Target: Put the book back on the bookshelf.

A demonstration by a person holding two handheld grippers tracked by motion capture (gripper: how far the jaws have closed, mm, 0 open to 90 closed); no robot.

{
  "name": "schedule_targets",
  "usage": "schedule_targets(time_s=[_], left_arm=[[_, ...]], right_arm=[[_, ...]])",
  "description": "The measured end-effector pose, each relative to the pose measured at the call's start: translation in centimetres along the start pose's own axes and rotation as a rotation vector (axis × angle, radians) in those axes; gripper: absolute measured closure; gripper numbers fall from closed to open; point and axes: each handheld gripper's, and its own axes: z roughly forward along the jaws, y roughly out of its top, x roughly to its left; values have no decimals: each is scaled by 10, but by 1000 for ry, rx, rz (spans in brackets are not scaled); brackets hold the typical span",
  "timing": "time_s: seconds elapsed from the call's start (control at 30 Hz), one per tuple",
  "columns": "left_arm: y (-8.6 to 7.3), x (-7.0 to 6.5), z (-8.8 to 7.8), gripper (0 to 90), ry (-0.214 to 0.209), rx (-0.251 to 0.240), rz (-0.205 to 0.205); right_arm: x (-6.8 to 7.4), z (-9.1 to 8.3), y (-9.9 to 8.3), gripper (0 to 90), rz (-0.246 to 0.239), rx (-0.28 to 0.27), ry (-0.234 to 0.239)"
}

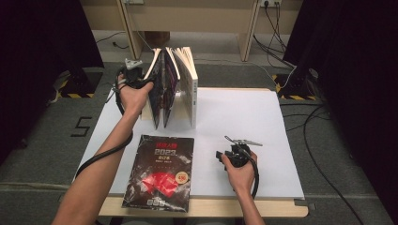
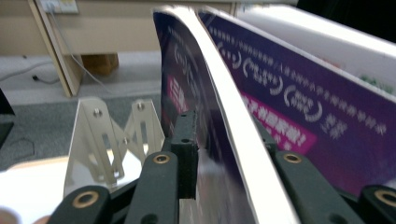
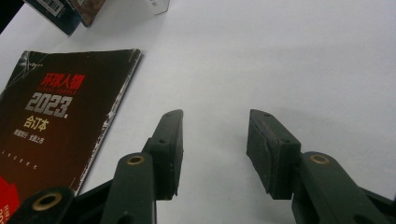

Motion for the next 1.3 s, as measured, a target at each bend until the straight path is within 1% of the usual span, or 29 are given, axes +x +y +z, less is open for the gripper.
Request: schedule_targets(time_s=[0.03,0.1,0.13,0.23,0.27,0.3,0.33,0.37,0.4,0.47,0.5,0.6,0.67,0.77,0.9,0.97,1.07,1.17,1.2,1.27,1.3], left_arm=[[-1,0,-1,698,-7,15,-6],[-6,0,-3,694,-14,41,-5],[-8,0,-3,695,-21,52,-19],[-14,2,0,707,-34,88,-42],[-15,1,2,724,-31,93,-42],[-16,0,2,744,-19,92,-35],[-15,-1,2,778,0,97,-17],[-14,-2,3,802,15,103,-4],[-13,-2,3,811,25,103,-4],[-14,-4,5,817,39,88,1],[-14,-5,6,818,42,78,-4],[-13,-5,7,820,62,28,-22],[-12,-5,6,821,85,-8,-16],[-17,-3,9,820,84,-61,-23],[-29,-3,15,819,80,-99,-36],[-30,-4,16,818,73,-105,-33],[-31,-3,15,815,78,-112,-38],[-32,-1,13,807,58,-111,-43],[-32,-1,13,802,62,-110,-41],[-33,0,12,768,64,-103,-39],[-33,0,12,742,66,-104,-32]], right_arm=[[0,0,0,564,0,1,0],[0,0,0,562,7,5,2],[0,1,0,562,6,4,1],[0,1,0,559,21,15,3],[0,1,0,559,21,16,2],[0,2,-1,559,14,15,1],[0,2,-1,558,24,20,5],[0,2,-1,558,21,19,5],[0,2,-1,558,19,20,6],[0,2,-1,557,13,19,6],[0,2,-1,557,15,19,7],[0,2,-1,557,17,19,7],[0,1,-1,557,16,17,7],[0,1,0,557,13,14,6],[0,3,-1,557,6,17,9],[0,2,-1,557,6,16,4],[0,2,-1,557,8,15,5],[0,1,0,557,4,11,3],[0,1,0,557,5,12,2],[0,2,-1,556,4,12,0],[0,2,-1,555,6,14,2]])
